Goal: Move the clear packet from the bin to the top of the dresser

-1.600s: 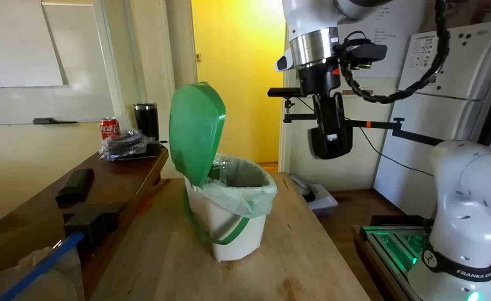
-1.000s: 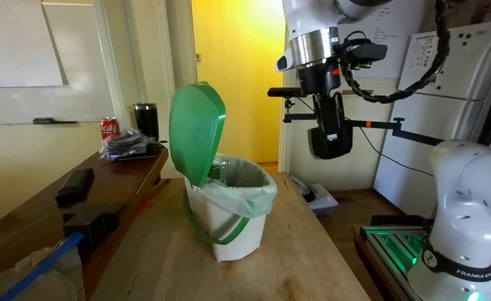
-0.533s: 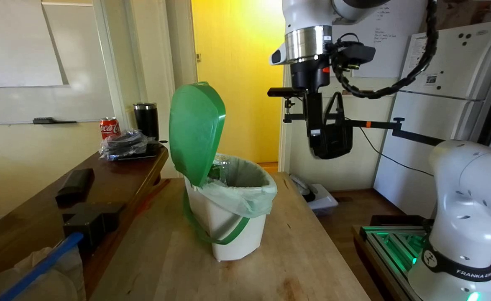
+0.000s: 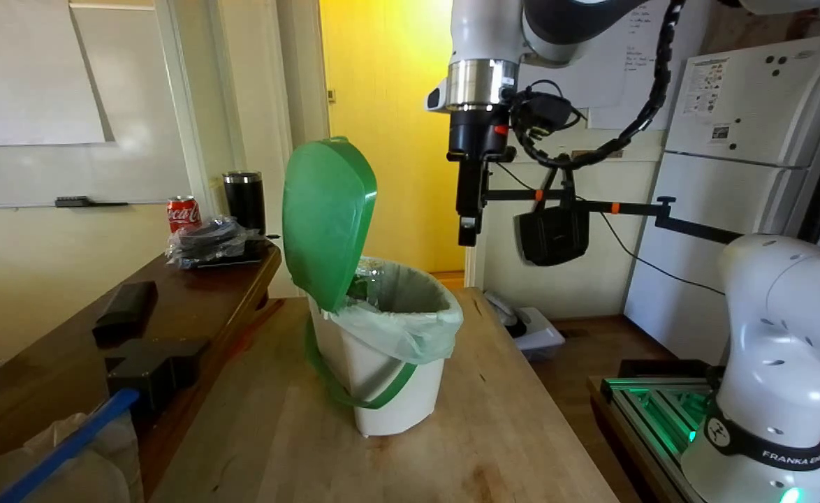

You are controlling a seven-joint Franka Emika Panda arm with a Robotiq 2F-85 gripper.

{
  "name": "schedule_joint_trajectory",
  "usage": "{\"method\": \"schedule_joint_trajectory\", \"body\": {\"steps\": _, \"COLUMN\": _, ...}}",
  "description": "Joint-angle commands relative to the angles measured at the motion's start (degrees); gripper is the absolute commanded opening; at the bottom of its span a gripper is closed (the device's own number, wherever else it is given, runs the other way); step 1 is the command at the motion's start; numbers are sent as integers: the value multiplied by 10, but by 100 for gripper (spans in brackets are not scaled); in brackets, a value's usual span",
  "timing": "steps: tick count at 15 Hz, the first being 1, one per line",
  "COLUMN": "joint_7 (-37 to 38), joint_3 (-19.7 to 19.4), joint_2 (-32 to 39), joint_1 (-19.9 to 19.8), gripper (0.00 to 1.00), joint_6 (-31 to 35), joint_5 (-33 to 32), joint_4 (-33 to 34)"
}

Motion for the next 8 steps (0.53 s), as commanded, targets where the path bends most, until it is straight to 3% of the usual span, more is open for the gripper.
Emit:
{"method": "schedule_joint_trajectory", "body": {"steps": 1, "joint_7": 5, "joint_3": -5, "joint_2": 34, "joint_1": -8, "gripper": 100, "joint_6": 29, "joint_5": 22, "joint_4": 18}}
{"method": "schedule_joint_trajectory", "body": {"steps": 8, "joint_7": -1, "joint_3": -2, "joint_2": 31, "joint_1": -10, "gripper": 100, "joint_6": 24, "joint_5": 14, "joint_4": 15}}
